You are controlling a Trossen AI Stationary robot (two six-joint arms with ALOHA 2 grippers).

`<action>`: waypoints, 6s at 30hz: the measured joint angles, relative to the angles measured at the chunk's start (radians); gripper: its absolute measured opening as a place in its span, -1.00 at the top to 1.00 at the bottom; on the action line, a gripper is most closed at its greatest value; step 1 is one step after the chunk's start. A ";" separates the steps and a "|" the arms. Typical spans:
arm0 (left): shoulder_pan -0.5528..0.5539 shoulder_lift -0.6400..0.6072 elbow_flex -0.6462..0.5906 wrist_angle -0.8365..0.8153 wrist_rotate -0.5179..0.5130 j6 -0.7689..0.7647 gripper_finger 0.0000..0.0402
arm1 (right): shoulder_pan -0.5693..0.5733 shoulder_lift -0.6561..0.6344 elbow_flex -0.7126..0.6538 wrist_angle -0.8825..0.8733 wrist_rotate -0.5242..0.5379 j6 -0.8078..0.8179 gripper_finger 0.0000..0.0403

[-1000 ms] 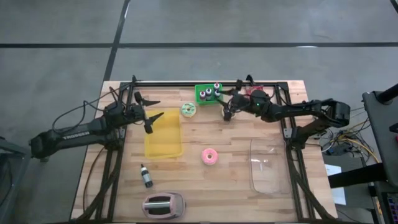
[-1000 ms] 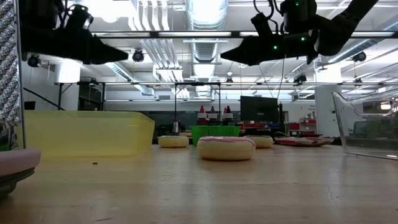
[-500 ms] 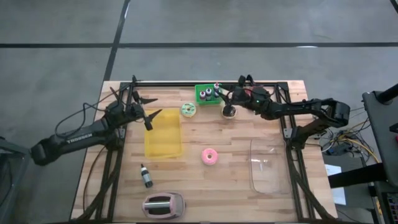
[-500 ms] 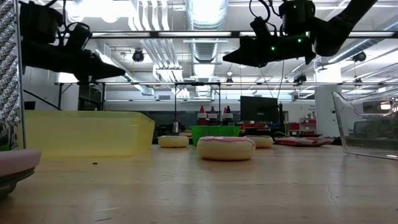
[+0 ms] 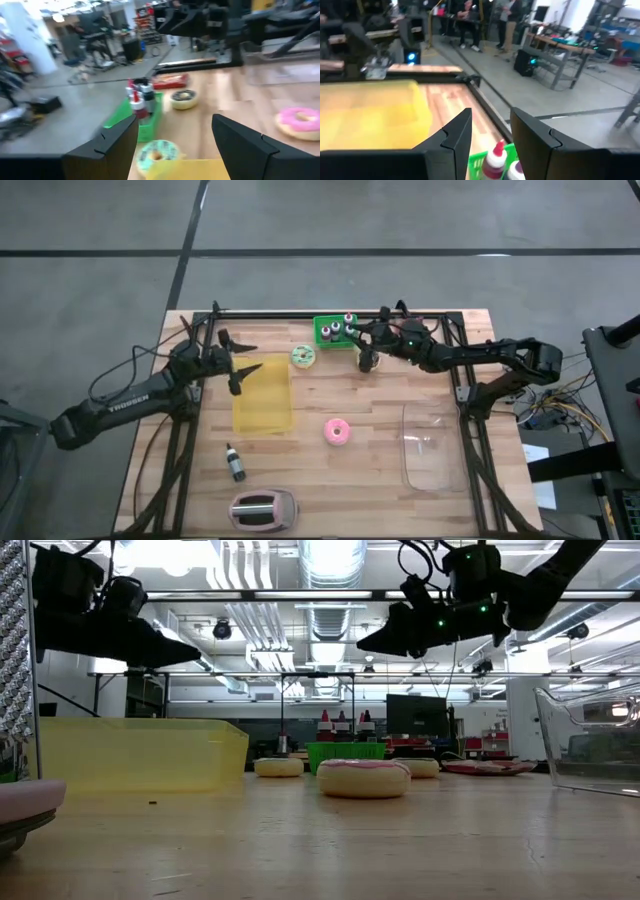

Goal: Pick & Place Food Item
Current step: Put the black donut into the transparent bin

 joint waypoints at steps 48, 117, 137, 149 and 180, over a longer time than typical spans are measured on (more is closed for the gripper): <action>-0.190 0.000 0.098 -0.258 -0.048 -0.063 -0.28 | -0.008 0.280 0.592 -1.543 -0.102 -0.058 0.24; -0.191 0.000 0.080 -0.235 -0.043 -0.052 -0.28 | 0.049 0.395 0.605 -1.481 -0.033 -0.039 0.95; -0.191 0.005 0.079 -0.212 -0.044 -0.052 -0.28 | 0.293 0.171 0.605 -1.454 0.051 0.113 0.96; -0.191 0.005 0.079 -0.212 -0.047 -0.054 -0.28 | 0.390 0.089 0.605 -1.698 0.117 0.305 0.96; -0.191 0.005 0.062 -0.211 -0.048 -0.064 -0.28 | 0.808 0.025 0.658 -2.197 -0.085 0.998 0.96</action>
